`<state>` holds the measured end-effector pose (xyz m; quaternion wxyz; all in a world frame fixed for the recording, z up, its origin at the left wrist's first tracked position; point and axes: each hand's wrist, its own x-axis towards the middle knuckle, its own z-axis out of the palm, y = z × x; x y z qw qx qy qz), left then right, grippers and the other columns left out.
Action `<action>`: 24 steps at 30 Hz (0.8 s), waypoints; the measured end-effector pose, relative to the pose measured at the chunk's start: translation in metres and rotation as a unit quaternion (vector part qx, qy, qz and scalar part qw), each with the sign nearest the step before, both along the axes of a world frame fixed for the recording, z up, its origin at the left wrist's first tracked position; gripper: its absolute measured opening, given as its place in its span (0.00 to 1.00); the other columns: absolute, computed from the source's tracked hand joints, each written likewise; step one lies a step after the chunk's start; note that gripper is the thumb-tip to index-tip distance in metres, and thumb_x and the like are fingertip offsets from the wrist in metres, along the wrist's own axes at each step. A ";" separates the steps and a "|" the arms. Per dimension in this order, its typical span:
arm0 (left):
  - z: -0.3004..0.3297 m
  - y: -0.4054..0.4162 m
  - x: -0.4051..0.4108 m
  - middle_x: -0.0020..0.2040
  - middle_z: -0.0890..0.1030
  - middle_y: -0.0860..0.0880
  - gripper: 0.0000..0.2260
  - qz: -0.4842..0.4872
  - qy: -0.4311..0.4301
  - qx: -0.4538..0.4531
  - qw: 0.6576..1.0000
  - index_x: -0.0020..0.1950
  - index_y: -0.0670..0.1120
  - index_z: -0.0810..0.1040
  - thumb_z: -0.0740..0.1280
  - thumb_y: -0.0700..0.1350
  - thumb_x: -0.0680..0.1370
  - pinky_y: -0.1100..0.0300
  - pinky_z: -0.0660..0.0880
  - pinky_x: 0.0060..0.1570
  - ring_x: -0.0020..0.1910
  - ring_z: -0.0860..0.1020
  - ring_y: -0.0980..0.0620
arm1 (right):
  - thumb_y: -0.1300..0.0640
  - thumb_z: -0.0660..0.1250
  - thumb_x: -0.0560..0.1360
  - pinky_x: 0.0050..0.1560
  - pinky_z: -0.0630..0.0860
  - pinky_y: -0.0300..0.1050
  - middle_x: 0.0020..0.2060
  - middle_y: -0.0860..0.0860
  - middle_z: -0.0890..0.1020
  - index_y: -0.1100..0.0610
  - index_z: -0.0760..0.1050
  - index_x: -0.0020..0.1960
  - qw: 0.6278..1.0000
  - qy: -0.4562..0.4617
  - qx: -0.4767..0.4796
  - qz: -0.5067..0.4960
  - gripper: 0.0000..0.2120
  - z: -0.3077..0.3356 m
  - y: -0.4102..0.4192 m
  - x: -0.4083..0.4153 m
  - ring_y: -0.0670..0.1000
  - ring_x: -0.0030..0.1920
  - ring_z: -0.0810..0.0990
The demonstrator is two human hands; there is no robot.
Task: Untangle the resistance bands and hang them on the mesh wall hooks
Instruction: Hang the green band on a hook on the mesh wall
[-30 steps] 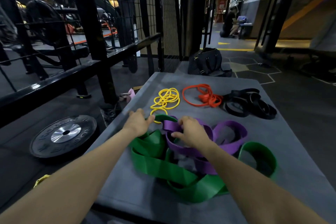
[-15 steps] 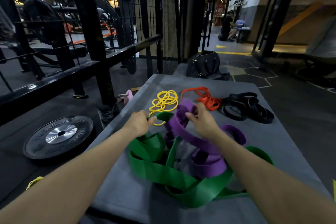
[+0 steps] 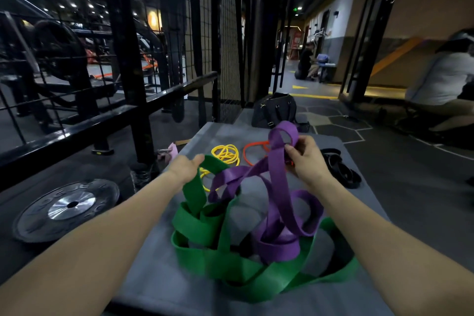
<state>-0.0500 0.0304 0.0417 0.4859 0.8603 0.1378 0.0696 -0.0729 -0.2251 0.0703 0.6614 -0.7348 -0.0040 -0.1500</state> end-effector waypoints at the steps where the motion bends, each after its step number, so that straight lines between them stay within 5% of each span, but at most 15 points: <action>1: 0.000 0.000 -0.001 0.57 0.78 0.40 0.20 0.005 -0.001 -0.001 1.000 0.63 0.40 0.74 0.62 0.51 0.78 0.52 0.73 0.57 0.52 0.77 0.43 | 0.63 0.61 0.78 0.41 0.79 0.46 0.49 0.57 0.77 0.60 0.68 0.56 1.000 -0.005 0.002 -0.004 0.08 0.002 0.000 -0.001 0.52 0.44 0.78; 4: 0.000 0.002 -0.002 0.55 0.77 0.43 0.21 0.005 -0.001 0.048 0.999 0.66 0.40 0.72 0.61 0.51 0.79 0.55 0.71 0.53 0.49 0.73 0.47 | 0.61 0.63 0.78 0.43 0.79 0.50 0.51 0.60 0.78 0.59 0.68 0.56 0.998 -0.009 0.045 -0.048 0.08 0.010 -0.006 -0.001 0.55 0.46 0.79; 10: -0.004 0.001 -0.007 0.54 0.79 0.37 0.19 0.050 0.029 0.155 0.986 0.57 0.37 0.76 0.62 0.51 0.78 0.55 0.72 0.50 0.49 0.76 0.41 | 0.61 0.64 0.77 0.33 0.76 0.38 0.42 0.53 0.75 0.61 0.69 0.56 0.993 -0.005 0.035 -0.111 0.09 -0.001 -0.018 -0.003 0.50 0.39 0.77; 13: -0.016 0.002 -0.007 0.46 0.80 0.38 0.17 0.048 0.042 0.158 0.985 0.53 0.38 0.78 0.63 0.52 0.77 0.52 0.73 0.51 0.48 0.77 0.41 | 0.62 0.67 0.75 0.43 0.81 0.50 0.44 0.56 0.78 0.60 0.71 0.52 0.991 0.031 0.019 -0.129 0.08 -0.021 -0.029 0.006 0.57 0.48 0.80; 15: -0.021 -0.001 -0.009 0.37 0.77 0.42 0.15 0.019 0.037 0.154 0.987 0.48 0.40 0.77 0.63 0.52 0.77 0.53 0.73 0.46 0.42 0.75 0.44 | 0.62 0.70 0.73 0.50 0.79 0.53 0.44 0.56 0.80 0.62 0.75 0.51 0.984 0.081 -0.055 -0.147 0.09 -0.036 -0.036 0.011 0.56 0.47 0.80; 19: -0.023 -0.008 -0.015 0.27 0.70 0.47 0.17 -0.059 0.014 0.185 0.981 0.34 0.43 0.71 0.64 0.54 0.77 0.56 0.64 0.32 0.30 0.71 0.47 | 0.61 0.70 0.72 0.46 0.71 0.44 0.48 0.61 0.80 0.65 0.77 0.51 0.924 0.222 -0.283 -0.130 0.10 -0.068 -0.038 0.008 0.57 0.51 0.79; 21: -0.024 -0.008 -0.019 0.29 0.73 0.45 0.15 -0.084 0.002 0.188 0.979 0.40 0.44 0.76 0.64 0.54 0.77 0.55 0.66 0.33 0.34 0.74 0.44 | 0.64 0.65 0.73 0.55 0.72 0.49 0.57 0.64 0.76 0.67 0.74 0.57 0.899 0.200 -0.360 -0.148 0.13 -0.073 -0.029 0.009 0.63 0.60 0.75; 24: -0.025 -0.004 -0.020 0.29 0.71 0.49 0.14 -0.101 -0.021 0.190 0.976 0.44 0.44 0.78 0.63 0.55 0.77 0.57 0.64 0.30 0.35 0.72 0.46 | 0.66 0.64 0.72 0.58 0.71 0.49 0.59 0.63 0.76 0.65 0.74 0.59 0.909 0.066 -0.400 -0.095 0.16 -0.064 -0.001 0.016 0.62 0.61 0.74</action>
